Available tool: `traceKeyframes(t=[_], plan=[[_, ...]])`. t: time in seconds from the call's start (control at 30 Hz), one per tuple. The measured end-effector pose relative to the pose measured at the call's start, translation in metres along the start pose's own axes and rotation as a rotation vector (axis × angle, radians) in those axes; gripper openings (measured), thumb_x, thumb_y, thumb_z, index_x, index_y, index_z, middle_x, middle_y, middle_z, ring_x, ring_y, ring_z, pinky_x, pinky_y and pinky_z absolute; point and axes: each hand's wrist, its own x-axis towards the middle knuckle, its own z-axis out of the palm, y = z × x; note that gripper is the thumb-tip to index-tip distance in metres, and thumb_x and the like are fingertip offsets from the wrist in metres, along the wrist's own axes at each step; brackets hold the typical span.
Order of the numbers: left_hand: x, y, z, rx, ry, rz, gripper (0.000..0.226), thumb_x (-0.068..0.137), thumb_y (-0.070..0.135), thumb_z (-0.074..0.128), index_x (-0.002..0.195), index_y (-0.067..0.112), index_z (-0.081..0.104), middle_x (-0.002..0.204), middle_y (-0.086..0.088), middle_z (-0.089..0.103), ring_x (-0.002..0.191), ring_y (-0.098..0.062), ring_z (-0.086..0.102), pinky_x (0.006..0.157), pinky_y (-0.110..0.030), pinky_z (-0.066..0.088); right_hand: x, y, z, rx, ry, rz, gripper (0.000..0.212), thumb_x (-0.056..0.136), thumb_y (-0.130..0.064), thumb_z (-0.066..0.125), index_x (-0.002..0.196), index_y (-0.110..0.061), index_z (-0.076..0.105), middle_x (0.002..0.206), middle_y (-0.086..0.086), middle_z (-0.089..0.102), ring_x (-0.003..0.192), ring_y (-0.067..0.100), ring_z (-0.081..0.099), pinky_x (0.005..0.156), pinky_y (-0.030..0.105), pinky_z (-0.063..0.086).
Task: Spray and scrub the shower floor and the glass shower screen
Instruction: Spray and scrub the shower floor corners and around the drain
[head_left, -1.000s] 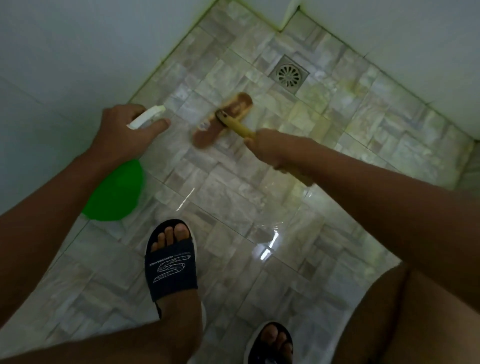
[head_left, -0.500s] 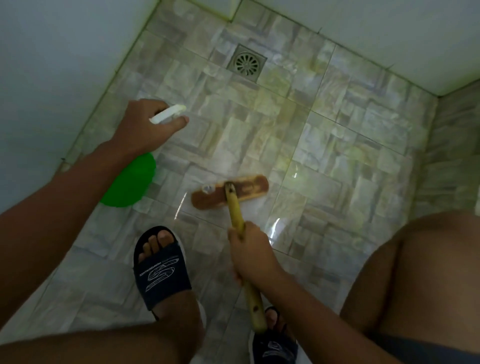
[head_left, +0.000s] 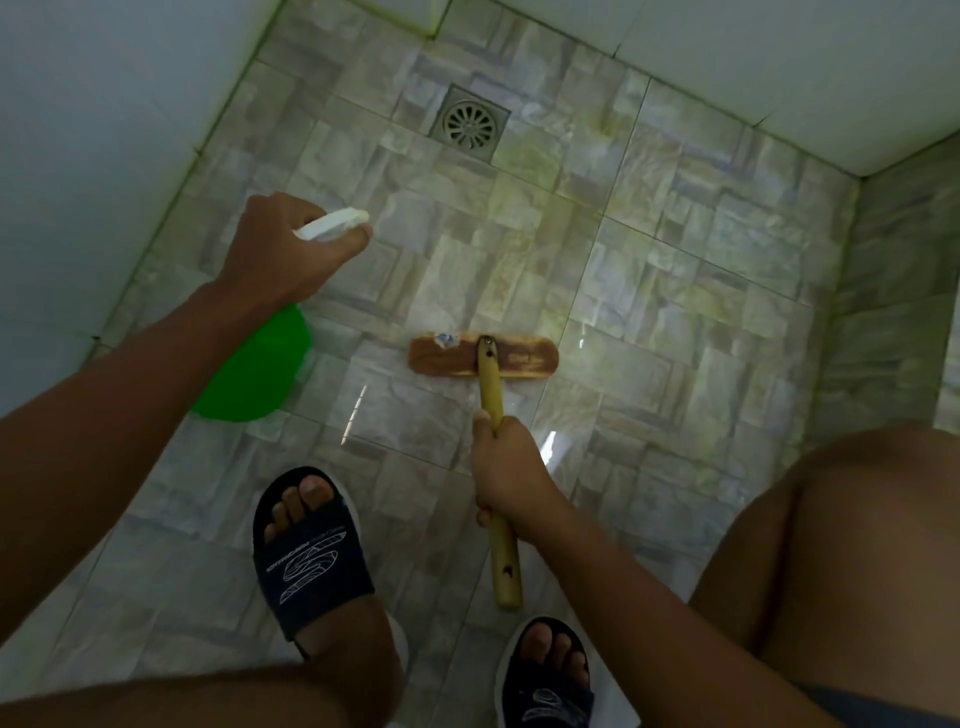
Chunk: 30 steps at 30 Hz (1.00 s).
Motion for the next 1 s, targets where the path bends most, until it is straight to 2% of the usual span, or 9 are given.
traceKeyframes(t=[0.07,0.1,0.17,0.33,0.47,0.6,0.7,0.83,1.0], plan=[[0.002,-0.003,-0.001,-0.005,0.030,-0.002,0.073,0.080,0.068,0.074,0.066,-0.004,0.070,0.067,-0.031,0.068,0.060,-0.024,0.062,0.064,-0.050,0.055,0.024,-0.026,-0.010,-0.007,0.028,-0.047,0.040,0.105,-0.041,0.036,0.095,-0.006,0.054,0.073,0.005,0.054,0.056,0.019,0.055,0.049,0.032,0.050],[0.004,-0.005,-0.002,-0.013,0.030,0.001,0.073,0.081,0.067,0.075,0.067,-0.005,0.069,0.069,-0.032,0.068,0.060,-0.022,0.061,0.065,-0.051,0.055,0.039,-0.045,-0.018,-0.023,0.022,-0.068,0.038,0.105,-0.036,0.037,0.090,-0.007,0.056,0.073,0.004,0.054,0.061,0.019,0.055,0.056,0.034,0.051],[0.005,-0.006,-0.004,-0.021,0.015,0.009,0.074,0.081,0.066,0.074,0.069,-0.006,0.069,0.070,-0.033,0.068,0.062,-0.022,0.061,0.066,-0.053,0.056,0.070,-0.092,-0.036,-0.013,-0.042,-0.077,0.031,0.105,-0.018,0.037,0.079,-0.009,0.052,0.075,0.003,0.049,0.066,0.017,0.050,0.062,0.032,0.045],[0.004,-0.002,-0.001,-0.019,-0.013,0.034,0.070,0.082,0.062,0.073,0.069,-0.006,0.067,0.071,-0.031,0.068,0.063,-0.024,0.060,0.067,-0.050,0.054,0.116,-0.176,-0.070,0.064,-0.001,-0.082,0.029,0.099,-0.005,0.029,0.073,-0.010,0.040,0.062,0.008,0.041,0.048,0.018,0.040,0.047,0.029,0.038],[0.009,-0.001,0.004,-0.029,-0.033,0.034,0.070,0.082,0.061,0.073,0.067,-0.006,0.066,0.068,-0.031,0.066,0.060,-0.021,0.057,0.063,-0.047,0.052,0.086,-0.124,-0.048,-0.113,0.035,-0.121,0.039,0.106,-0.018,0.028,0.067,-0.018,0.033,0.067,0.003,0.041,0.056,0.014,0.042,0.052,0.024,0.039],[0.017,0.002,0.013,0.010,-0.029,0.063,0.062,0.081,0.061,0.073,0.054,0.010,0.051,0.050,-0.007,0.049,0.046,-0.005,0.044,0.055,-0.030,0.037,0.038,-0.021,-0.039,-0.215,0.077,-0.049,0.044,0.103,-0.049,0.035,0.092,-0.010,0.053,0.078,0.009,0.058,0.061,0.023,0.058,0.054,0.042,0.057],[0.026,0.009,0.018,0.026,-0.049,0.124,0.062,0.084,0.056,0.075,0.053,0.016,0.040,0.052,-0.005,0.039,0.048,-0.008,0.038,0.056,-0.030,0.031,0.009,0.008,-0.058,-0.223,-0.012,0.043,0.050,0.102,-0.052,0.032,0.094,-0.007,0.053,0.079,0.012,0.060,0.055,0.022,0.058,0.040,0.033,0.051],[0.041,0.018,0.024,0.044,-0.047,0.147,0.062,0.085,0.055,0.076,0.056,0.010,0.044,0.055,-0.005,0.037,0.056,-0.018,0.041,0.058,-0.031,0.030,0.042,-0.032,-0.079,-0.178,0.055,0.032,0.047,0.104,-0.046,0.036,0.086,-0.006,0.050,0.067,0.011,0.055,0.043,0.023,0.055,0.037,0.030,0.047],[0.057,0.036,0.034,0.036,-0.076,0.178,0.061,0.087,0.050,0.079,0.053,0.020,0.038,0.051,0.002,0.035,0.045,-0.004,0.039,0.053,-0.028,0.029,0.129,-0.122,-0.129,-0.140,0.148,-0.066,0.037,0.106,-0.033,0.035,0.082,-0.008,0.049,0.064,0.008,0.049,0.043,0.019,0.048,0.039,0.028,0.044]])
